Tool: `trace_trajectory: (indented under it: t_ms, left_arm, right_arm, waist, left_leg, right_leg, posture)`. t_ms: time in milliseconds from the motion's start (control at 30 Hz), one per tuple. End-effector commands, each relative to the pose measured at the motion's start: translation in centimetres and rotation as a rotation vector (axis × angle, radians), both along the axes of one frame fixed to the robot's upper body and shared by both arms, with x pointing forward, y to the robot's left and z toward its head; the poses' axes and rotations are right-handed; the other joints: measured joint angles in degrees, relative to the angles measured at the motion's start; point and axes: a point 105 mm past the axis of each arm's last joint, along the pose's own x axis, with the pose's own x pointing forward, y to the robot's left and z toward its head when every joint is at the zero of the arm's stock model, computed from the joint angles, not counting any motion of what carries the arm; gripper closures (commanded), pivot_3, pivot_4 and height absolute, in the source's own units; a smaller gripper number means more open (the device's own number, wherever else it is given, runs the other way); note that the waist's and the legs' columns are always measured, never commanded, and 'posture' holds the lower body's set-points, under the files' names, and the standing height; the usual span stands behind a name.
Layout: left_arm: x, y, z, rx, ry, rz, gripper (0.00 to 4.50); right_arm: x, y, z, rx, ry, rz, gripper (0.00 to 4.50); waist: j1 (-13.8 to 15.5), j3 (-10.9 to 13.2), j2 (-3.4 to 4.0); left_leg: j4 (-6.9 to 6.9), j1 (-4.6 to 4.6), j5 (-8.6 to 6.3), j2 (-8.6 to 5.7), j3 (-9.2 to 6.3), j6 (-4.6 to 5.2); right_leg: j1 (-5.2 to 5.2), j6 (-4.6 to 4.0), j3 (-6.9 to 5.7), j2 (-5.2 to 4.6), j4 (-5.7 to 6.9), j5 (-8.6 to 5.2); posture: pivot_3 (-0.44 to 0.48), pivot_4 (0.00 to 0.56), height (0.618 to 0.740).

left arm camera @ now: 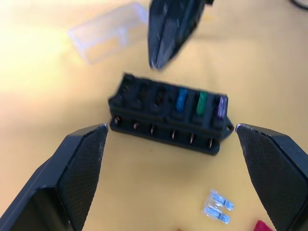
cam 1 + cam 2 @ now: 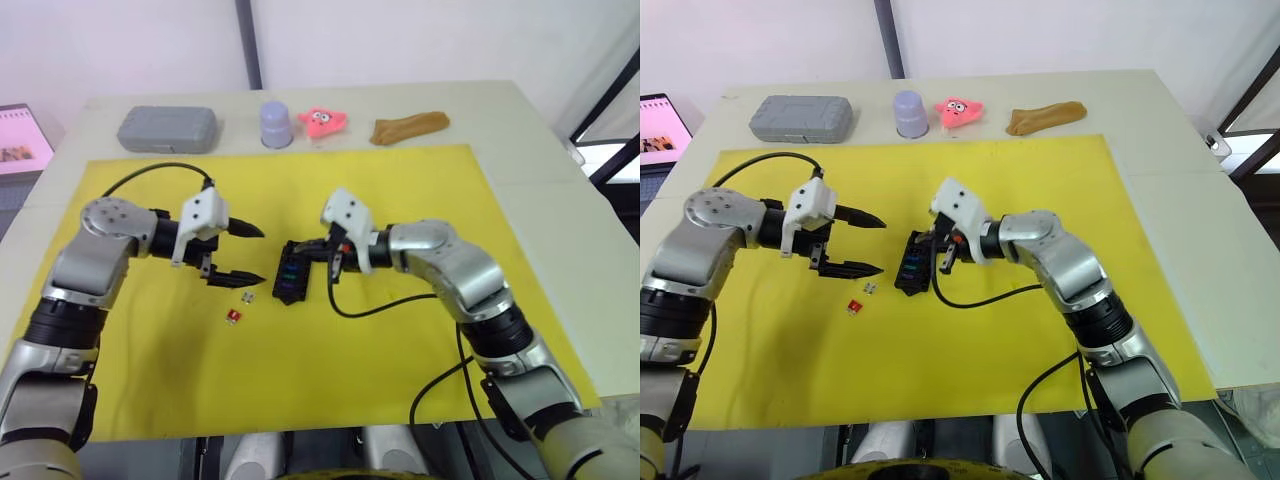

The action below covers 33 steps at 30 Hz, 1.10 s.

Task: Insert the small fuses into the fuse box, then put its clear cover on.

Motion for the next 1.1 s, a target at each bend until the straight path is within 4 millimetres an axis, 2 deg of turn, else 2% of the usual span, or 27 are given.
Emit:
trace_trajectory:
  t_ms: [33,200,233,333,467,500,533,667,833,900,1100]
  left_arm:
    - [-1.0,1.4,2.2,-0.029,-0.029,0.007,0.00]
    - [-2.3,5.1,2.1,0.077,0.015,0.061,0.00]
    - [-2.5,6.1,2.0,0.111,0.022,0.077,0.00]
    - [-3.1,8.5,1.6,0.187,0.057,0.124,0.00]
    - [-3.5,11.9,1.0,0.252,0.094,0.209,0.00]
    - [-3.6,12.5,0.9,0.261,0.100,0.225,0.00]
    - [-3.5,13.1,0.8,0.264,0.106,0.249,0.00]
    - [-3.5,14.4,0.5,0.271,0.119,0.293,0.00]
    - [-3.4,13.8,0.3,0.264,0.120,0.271,0.00]
    - [-3.5,13.3,0.2,0.258,0.133,0.251,0.00]
    - [-2.8,9.9,-0.3,0.140,0.214,0.178,0.00]
  right_arm:
    - [-0.8,-1.4,3.1,0.009,-0.117,0.016,4.44]
    - [-2.9,-5.1,3.7,-0.085,-0.139,0.066,4.44]
    - [-3.3,-6.1,3.7,-0.116,-0.138,0.071,4.21]
    - [-4.3,-8.5,3.4,-0.194,-0.129,0.079,3.12]
    - [-5.4,-11.4,2.9,-0.286,-0.101,0.074,1.13]
    - [-5.6,-12.0,2.9,-0.301,-0.093,0.073,0.44]
    - [-5.7,-12.6,2.8,-0.320,-0.087,0.063,0.10]
    - [-5.5,-14.4,2.7,-0.353,-0.083,0.015,0.10]
    - [-5.4,-14.1,2.9,-0.340,-0.102,0.018,0.10]
    - [-5.1,-13.3,3.3,-0.317,-0.126,0.025,0.10]
    - [-5.0,-8.9,4.6,-0.228,-0.190,0.127,0.10]
  waist:
    - [0.00,0.00,0.00]
    - [0.06,0.00,0.00]
    - [0.17,0.01,0.00]
    - [0.83,0.01,0.00]
    - [1.50,0.02,0.00]
    - [1.51,0.02,0.00]
    - [1.52,0.02,0.00]
    - [1.64,0.03,-0.01]
    - [1.59,0.03,-0.01]
    - [1.49,0.03,-0.01]
    - [1.46,0.03,-0.01]
  left_leg:
    - [-0.01,0.00,0.00,0.00,0.00,0.00]
    - [-0.07,0.01,0.00,0.01,0.01,0.00]
    - [-0.06,0.01,0.00,0.01,0.02,0.00]
    - [-0.06,0.01,-0.01,0.01,0.06,0.01]
    - [-0.06,0.05,-0.03,0.01,0.25,0.06]
    - [-0.06,0.06,-0.04,0.00,0.42,0.07]
    - [-0.06,0.06,-0.04,0.00,0.45,0.08]
    - [-0.05,0.08,-0.06,-0.01,0.51,0.12]
    - [-0.05,0.09,-0.07,0.06,0.53,0.12]
    - [-0.05,0.09,-0.07,0.08,0.53,0.12]
    - [-0.05,0.09,-0.06,0.11,0.54,0.12]
  right_leg:
    - [0.00,0.00,0.00,0.00,0.00,0.00]
    - [0.01,0.00,0.00,0.00,-0.04,0.00]
    - [0.01,0.00,0.00,0.00,-0.05,0.00]
    - [0.06,0.00,0.00,0.00,-0.12,0.00]
    - [0.07,0.00,0.03,0.03,-0.12,0.00]
    - [0.09,0.00,0.02,0.05,-0.12,0.00]
    - [0.09,0.00,0.03,0.05,-0.12,0.00]
    - [0.13,0.00,0.03,0.06,-0.12,0.00]
    - [0.13,0.00,0.04,0.07,-0.12,0.00]
    - [0.12,0.00,0.04,0.07,-0.12,0.00]
    - [0.11,0.00,0.06,0.08,-0.11,0.00]
  posture:
    - [0.000,0.150,0.740]
    - [0.000,0.150,0.740]
    - [0.000,0.150,0.740]
    - [0.000,0.150,0.740]
    - [0.000,0.150,0.740]
    - [0.000,0.150,0.740]
    - [0.000,0.150,0.740]
    - [0.000,0.150,0.740]
    - [0.000,0.150,0.740]
    - [0.000,0.150,0.740]
    - [0.000,0.150,0.740]
